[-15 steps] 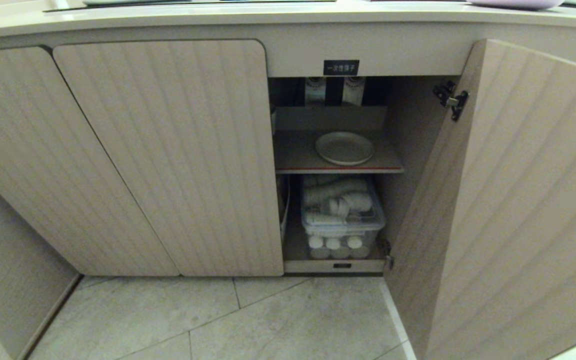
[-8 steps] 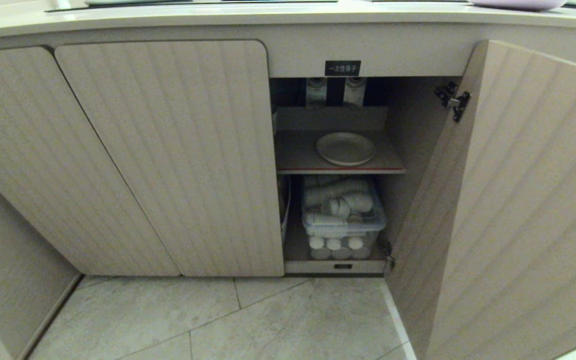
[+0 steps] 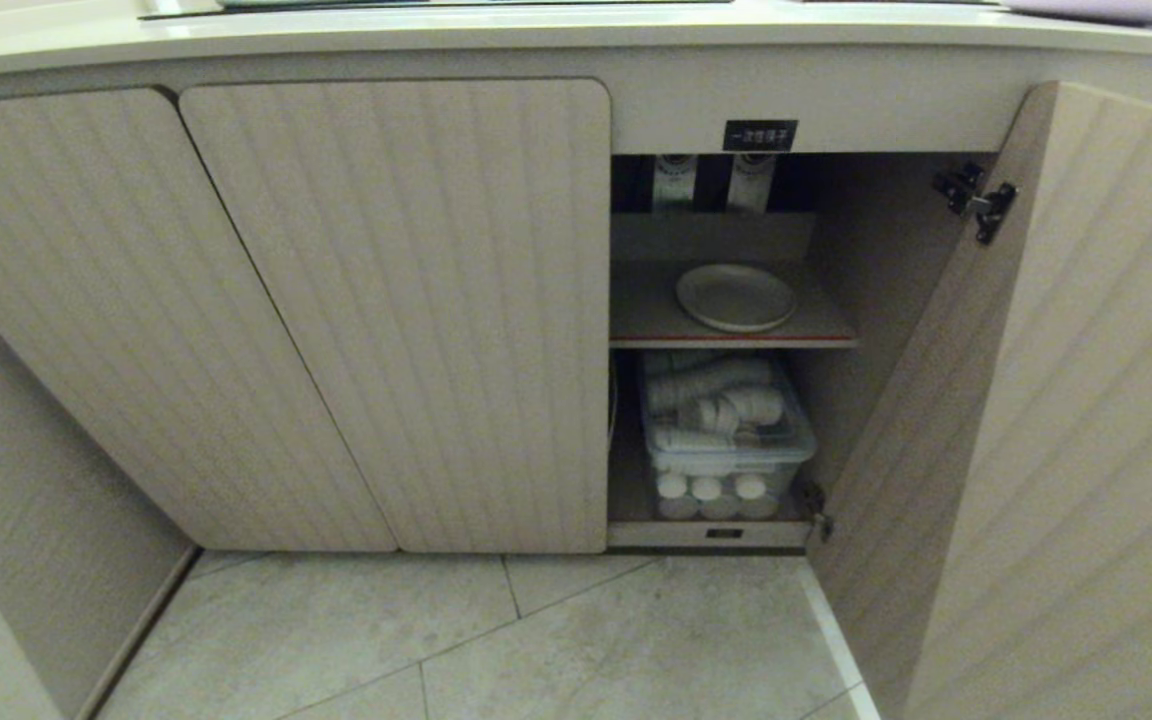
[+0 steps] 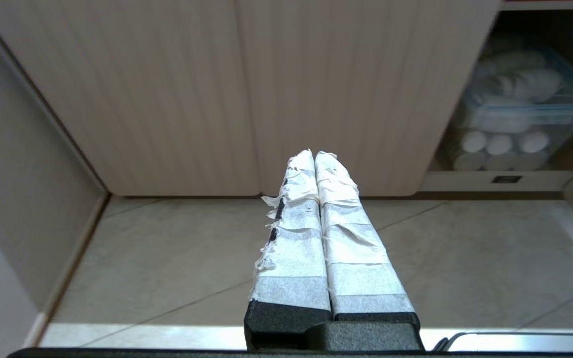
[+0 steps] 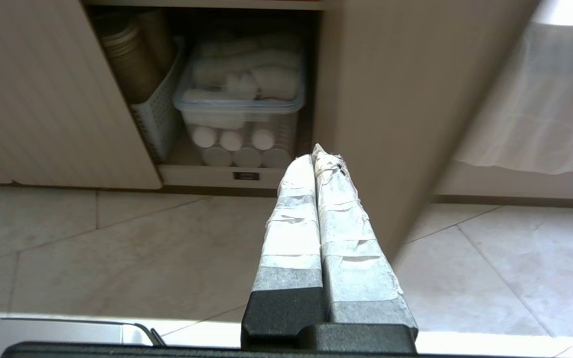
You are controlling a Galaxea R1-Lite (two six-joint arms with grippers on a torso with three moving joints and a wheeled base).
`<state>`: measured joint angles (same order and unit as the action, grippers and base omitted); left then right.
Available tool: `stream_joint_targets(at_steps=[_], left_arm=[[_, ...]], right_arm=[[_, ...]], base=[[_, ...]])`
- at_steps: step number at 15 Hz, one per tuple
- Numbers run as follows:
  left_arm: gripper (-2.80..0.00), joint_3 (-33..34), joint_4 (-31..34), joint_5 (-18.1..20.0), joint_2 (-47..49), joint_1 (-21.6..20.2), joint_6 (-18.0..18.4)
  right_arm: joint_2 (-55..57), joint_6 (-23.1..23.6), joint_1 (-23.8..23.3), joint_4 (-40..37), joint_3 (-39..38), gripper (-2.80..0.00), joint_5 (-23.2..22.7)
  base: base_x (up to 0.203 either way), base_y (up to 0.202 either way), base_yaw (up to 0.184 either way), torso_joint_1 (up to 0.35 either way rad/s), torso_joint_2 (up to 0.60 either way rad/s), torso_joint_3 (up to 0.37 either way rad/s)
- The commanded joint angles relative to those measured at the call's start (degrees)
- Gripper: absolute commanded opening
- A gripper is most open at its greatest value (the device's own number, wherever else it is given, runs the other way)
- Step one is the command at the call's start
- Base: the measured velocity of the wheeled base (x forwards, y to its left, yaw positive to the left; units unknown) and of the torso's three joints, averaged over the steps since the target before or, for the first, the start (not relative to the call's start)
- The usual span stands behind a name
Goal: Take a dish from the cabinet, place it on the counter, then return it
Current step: Take the plate from the cabinet
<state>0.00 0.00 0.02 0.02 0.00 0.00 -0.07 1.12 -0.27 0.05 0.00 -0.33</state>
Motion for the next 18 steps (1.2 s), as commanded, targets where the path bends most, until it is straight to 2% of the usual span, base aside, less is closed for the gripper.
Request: stream_joint_targets(at_steps=[1,6,18], left_arm=[[-2.8,0.0,0.0,0.0,0.0,0.0,0.0],[-2.8,0.0,0.0,0.0,0.0,0.0,0.0],[-2.8,0.0,0.0,0.0,0.0,0.0,-0.1]], right_arm=[[0.1,0.0,0.0,0.0,0.0,-2.8,0.0],[0.1,0.0,0.0,0.0,0.0,-2.8,0.0],[0.1,0.0,0.0,0.0,0.0,-2.8,0.0]], base=[[0.0,0.198,-0.002,0.005,0.0,0.0],[0.0,0.152,-0.002,0.002,0.0,0.002],[0.0,0.0,0.0,0.0,0.0,0.0]])
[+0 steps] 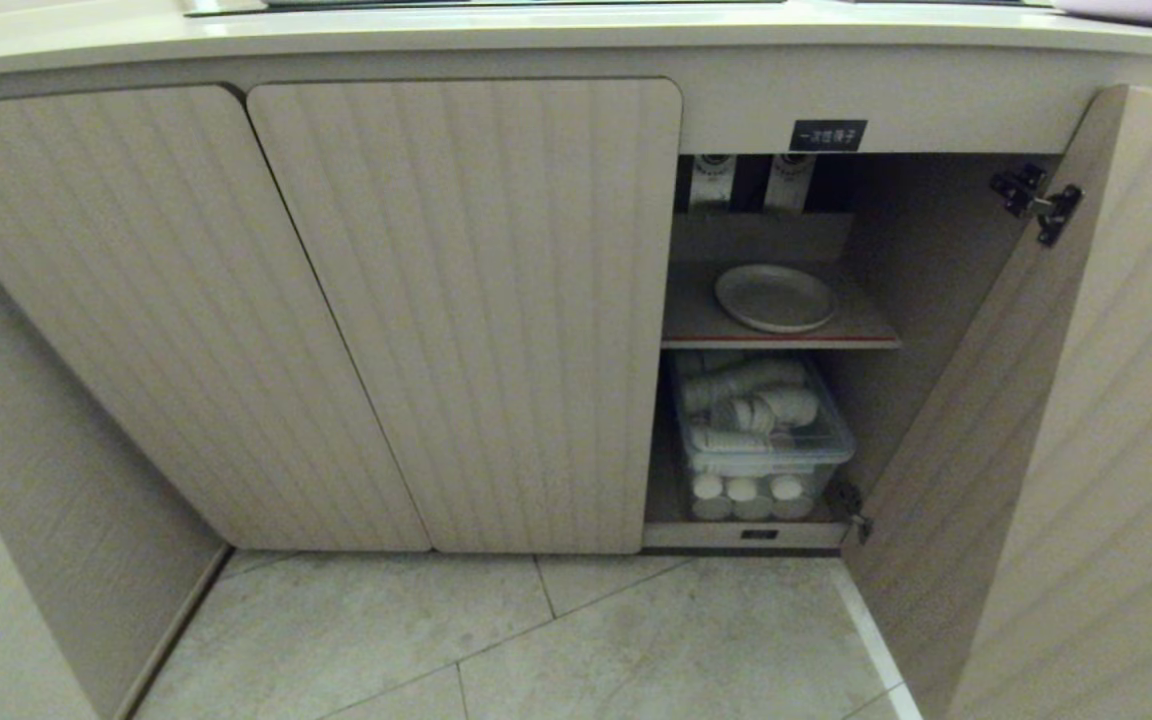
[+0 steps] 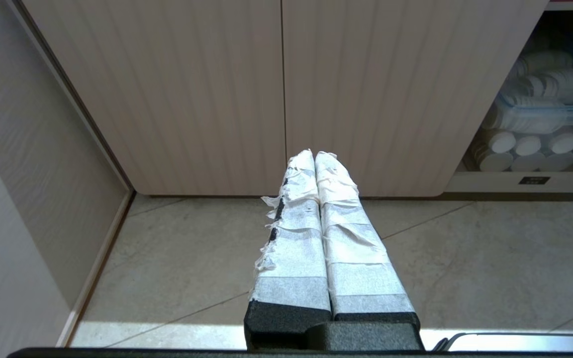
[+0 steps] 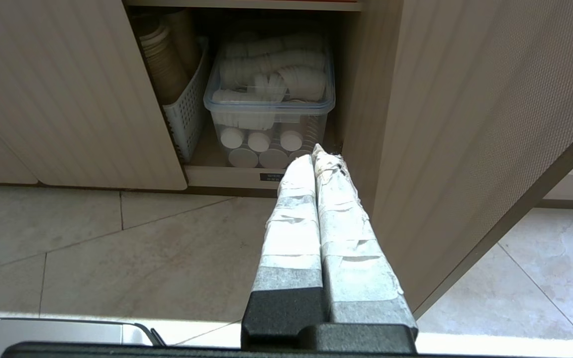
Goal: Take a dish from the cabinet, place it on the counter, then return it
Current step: Take the plate from the cabinet
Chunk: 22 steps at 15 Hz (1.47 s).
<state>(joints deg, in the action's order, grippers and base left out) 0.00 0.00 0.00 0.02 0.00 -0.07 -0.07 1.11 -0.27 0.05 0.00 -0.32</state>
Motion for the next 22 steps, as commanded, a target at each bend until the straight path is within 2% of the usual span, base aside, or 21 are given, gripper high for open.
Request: stream_joint_targets(at_steps=[1,9,22], left_arm=[[-2.8,0.0,0.0,0.0,0.0,0.0,0.0],[-2.8,0.0,0.0,0.0,0.0,0.0,0.1],[-2.8,0.0,0.0,0.0,0.0,0.0,0.1]], right_arm=[[0.1,0.0,0.0,0.0,0.0,-2.8,0.0],[0.1,0.0,0.0,0.0,0.0,-2.8,0.0],[0.1,0.0,0.0,0.0,0.0,-2.8,0.0]], base=[[0.0,0.0,0.0,0.0,0.0,0.0],[0.0,0.0,0.0,0.0,0.0,0.0],[0.193,0.0,0.002,0.003,0.0,0.002]])
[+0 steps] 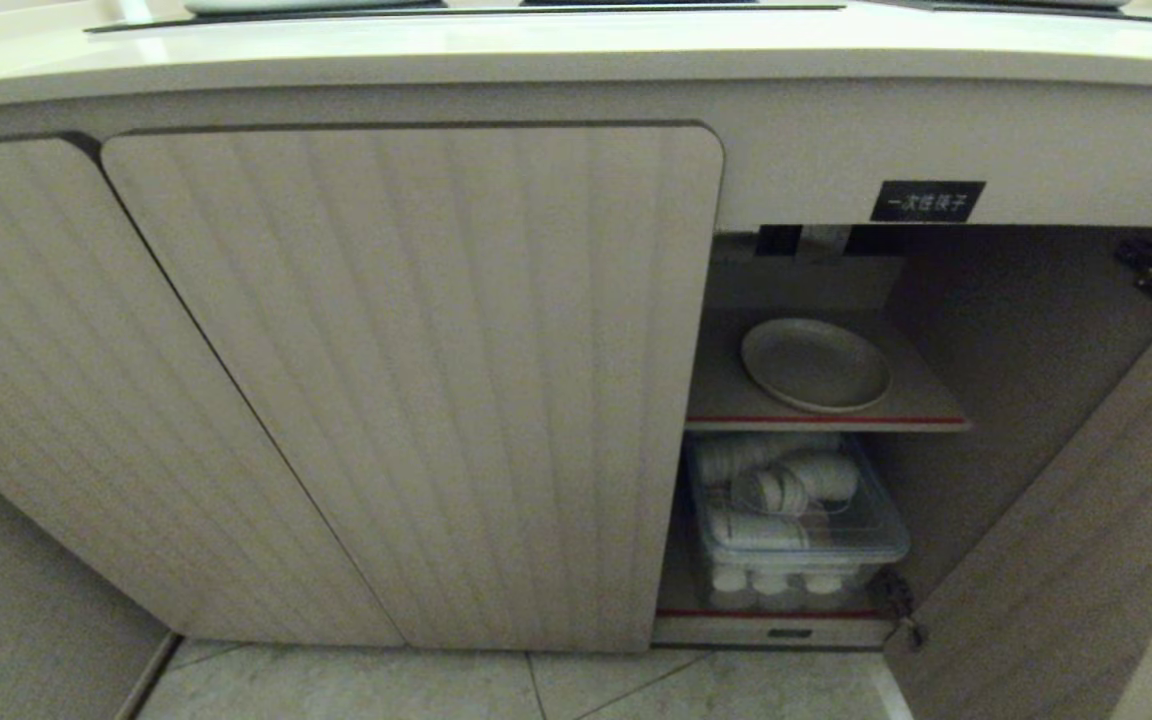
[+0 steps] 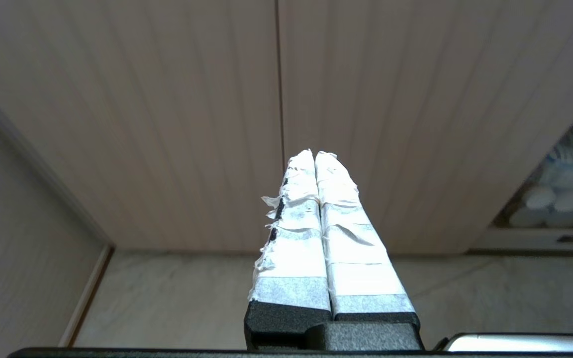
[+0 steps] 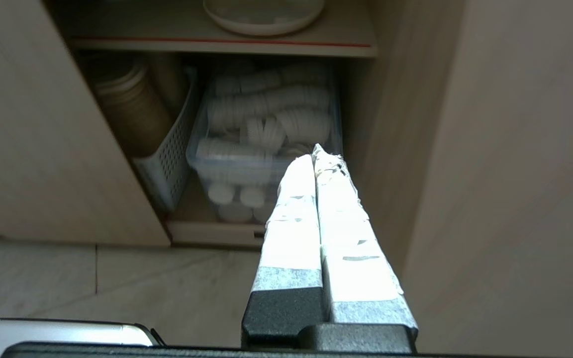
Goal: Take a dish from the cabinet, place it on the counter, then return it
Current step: Take the plate from the cabinet
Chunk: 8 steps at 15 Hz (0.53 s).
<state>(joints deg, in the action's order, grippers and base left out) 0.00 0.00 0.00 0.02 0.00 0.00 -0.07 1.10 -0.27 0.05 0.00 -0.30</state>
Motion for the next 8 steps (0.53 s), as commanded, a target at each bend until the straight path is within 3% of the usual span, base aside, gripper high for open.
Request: stream_joint_targets(at_steps=[1,6,8], left_arm=[[-2.8,0.0,0.0,0.0,0.0,0.0,0.0],[-2.8,0.0,0.0,0.0,0.0,0.0,0.0],[-2.8,0.0,0.0,0.0,0.0,0.0,0.0]], right_arm=[[0.1,0.0,0.0,0.0,0.0,-2.8,0.0],[0.1,0.0,0.0,0.0,0.0,-2.8,0.0],[0.1,0.0,0.0,0.0,0.0,-2.8,0.0]], base=[[0.201,0.0,0.0,0.002,0.0,0.002],[0.194,0.0,0.002,0.003,0.0,0.002],[0.044,0.0,-0.002,0.003,0.0,0.001]])
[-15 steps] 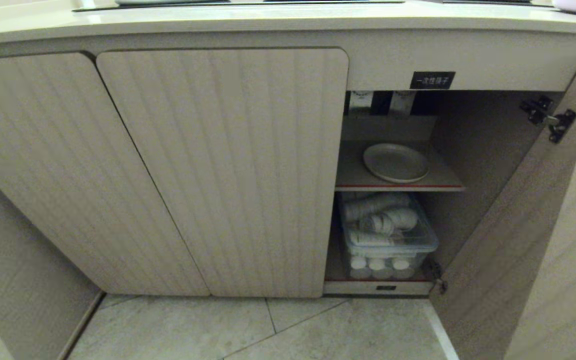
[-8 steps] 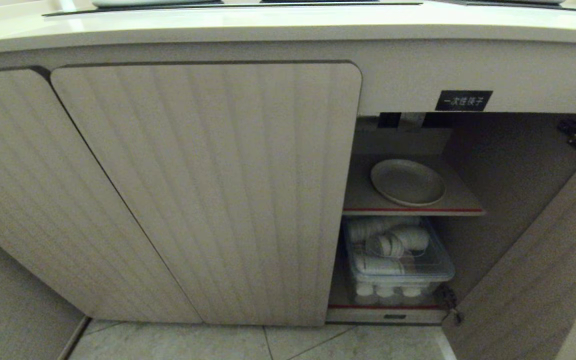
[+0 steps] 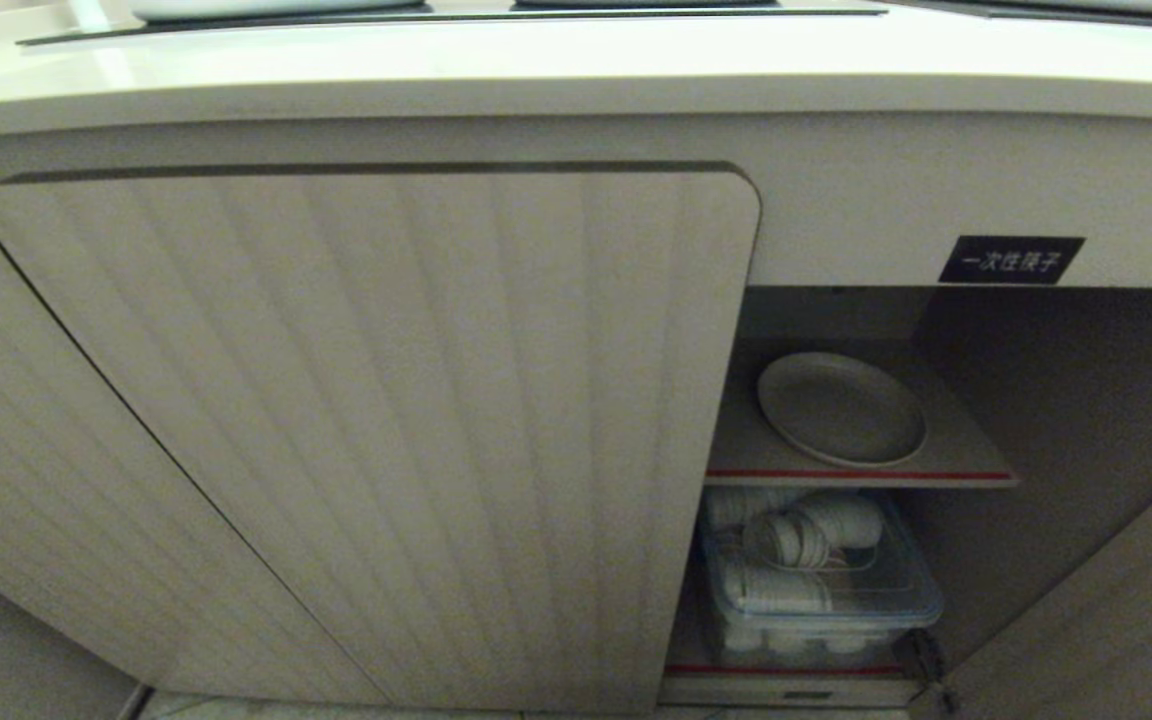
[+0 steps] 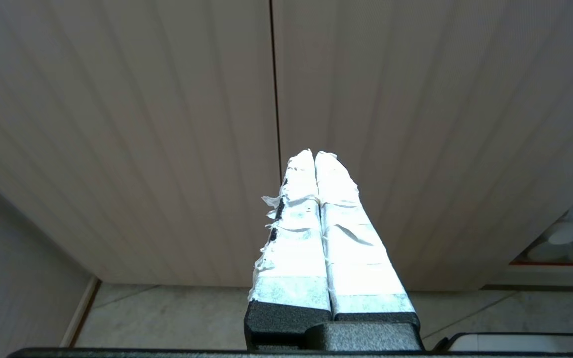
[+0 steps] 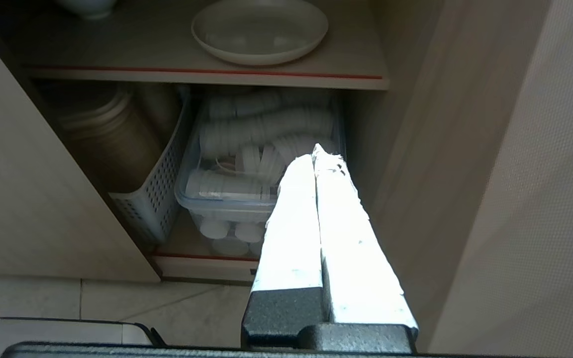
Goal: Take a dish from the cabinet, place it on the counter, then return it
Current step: Take the plate from the cabinet
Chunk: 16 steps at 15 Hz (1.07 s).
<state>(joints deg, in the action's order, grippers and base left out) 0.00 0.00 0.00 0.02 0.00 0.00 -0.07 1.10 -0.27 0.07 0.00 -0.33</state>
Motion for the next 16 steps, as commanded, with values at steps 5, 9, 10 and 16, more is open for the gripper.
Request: stream_joint_targets(at_steps=[5,9,10,16], left_arm=[[-2.8,0.0,0.0,0.0,0.0,0.0,-0.1],[-2.8,0.0,0.0,0.0,0.0,0.0,-0.1],[-2.8,0.0,0.0,0.0,0.0,0.0,-0.1],[-2.8,0.0,0.0,0.0,0.0,0.0,-0.1]], right_arm=[[0.1,0.0,0.0,0.0,0.0,-2.8,0.0],[0.1,0.0,0.0,0.0,0.0,-2.8,0.0],[0.1,0.0,0.0,-0.1,0.0,-2.8,0.0],[0.1,0.0,0.0,0.0,0.0,-2.8,0.0]], base=[[0.0,0.0,0.0,0.0,0.0,0.0],[0.0,0.0,0.0,0.0,0.0,0.0],[0.0,0.0,0.0,0.0,0.0,0.0],[0.0,0.0,0.0,0.0,0.0,0.0]])
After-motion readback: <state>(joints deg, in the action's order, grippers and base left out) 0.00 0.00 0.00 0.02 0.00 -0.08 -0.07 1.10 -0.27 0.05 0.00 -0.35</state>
